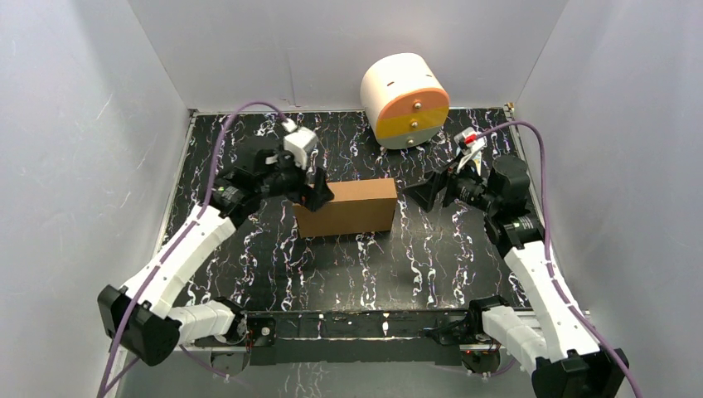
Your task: Fold the paper box
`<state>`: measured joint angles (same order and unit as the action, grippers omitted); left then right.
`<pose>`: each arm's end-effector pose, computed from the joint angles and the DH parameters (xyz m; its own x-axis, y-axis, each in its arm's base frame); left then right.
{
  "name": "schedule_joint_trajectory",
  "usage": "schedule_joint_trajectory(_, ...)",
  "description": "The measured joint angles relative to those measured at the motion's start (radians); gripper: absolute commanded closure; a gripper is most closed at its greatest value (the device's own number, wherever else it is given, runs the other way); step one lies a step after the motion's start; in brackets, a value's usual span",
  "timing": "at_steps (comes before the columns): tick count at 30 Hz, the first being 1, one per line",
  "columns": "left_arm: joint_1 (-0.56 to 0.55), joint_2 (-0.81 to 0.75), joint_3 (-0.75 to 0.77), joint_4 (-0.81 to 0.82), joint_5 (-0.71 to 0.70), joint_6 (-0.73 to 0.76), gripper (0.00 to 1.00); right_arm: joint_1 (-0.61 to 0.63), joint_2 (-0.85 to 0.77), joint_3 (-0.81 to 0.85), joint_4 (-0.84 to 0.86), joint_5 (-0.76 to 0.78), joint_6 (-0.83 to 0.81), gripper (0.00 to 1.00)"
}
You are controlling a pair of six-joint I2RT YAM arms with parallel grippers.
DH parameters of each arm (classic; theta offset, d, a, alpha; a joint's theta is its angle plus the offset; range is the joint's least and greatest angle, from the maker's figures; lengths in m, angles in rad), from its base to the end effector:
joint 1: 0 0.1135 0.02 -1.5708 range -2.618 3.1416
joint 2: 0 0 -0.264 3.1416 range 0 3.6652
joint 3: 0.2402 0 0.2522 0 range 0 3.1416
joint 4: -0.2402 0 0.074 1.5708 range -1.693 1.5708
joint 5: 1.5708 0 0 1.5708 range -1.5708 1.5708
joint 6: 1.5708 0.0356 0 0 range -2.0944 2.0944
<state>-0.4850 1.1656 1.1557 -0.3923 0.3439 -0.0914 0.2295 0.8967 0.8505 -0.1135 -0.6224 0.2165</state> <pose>0.2248 -0.1320 0.3716 -0.4100 0.1189 -0.9043 0.6788 0.7020 -0.2154 0.1942 0.0667 0.3520 -0.3113 0.1065 -0.9443 -0.6946 0.6526 0.3026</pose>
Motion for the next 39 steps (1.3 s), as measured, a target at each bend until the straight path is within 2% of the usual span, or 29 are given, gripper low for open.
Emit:
schedule_joint_trajectory(5, -0.129, 0.105, 0.02, -0.037, -0.04, 0.217, 0.06, 0.0, -0.053, -0.034, -0.001, 0.015, -0.011, 0.01)
schedule_joint_trajectory(9, -0.146, 0.211, 0.08, -0.069, -0.074, 0.356, 0.05, 0.0, -0.052, -0.045, -0.014, 0.016, -0.014, 0.01)
schedule_joint_trajectory(15, -0.146, 0.279, 0.135, -0.087, -0.095, 0.47, 0.06, 0.0, -0.052, -0.047, -0.021, 0.014, -0.031, 0.01)
schedule_joint_trajectory(22, -0.146, 0.299, 0.144, -0.114, -0.076, 0.535, 0.08, 0.0, -0.053, -0.047, -0.041, 0.013, -0.045, 0.01)
schedule_joint_trajectory(27, -0.146, 0.319, 0.167, -0.143, -0.032, 0.562, 0.19, 0.0, -0.053, -0.047, -0.044, 0.009, -0.045, 0.01)
schedule_joint_trajectory(31, -0.148, 0.375, 0.195, -0.151, -0.014, 0.575, 0.32, 0.0, -0.053, -0.047, -0.045, 0.006, -0.045, 0.01)
schedule_joint_trajectory(36, -0.156, 0.384, 0.195, -0.162, -0.008, 0.598, 0.54, 0.0, -0.068, -0.047, -0.051, 0.006, -0.045, 0.01)
schedule_joint_trajectory(39, -0.178, 0.38, 0.195, -0.163, -0.016, 0.607, 0.57, 0.0, -0.08, -0.047, -0.056, 0.006, -0.045, 0.01)
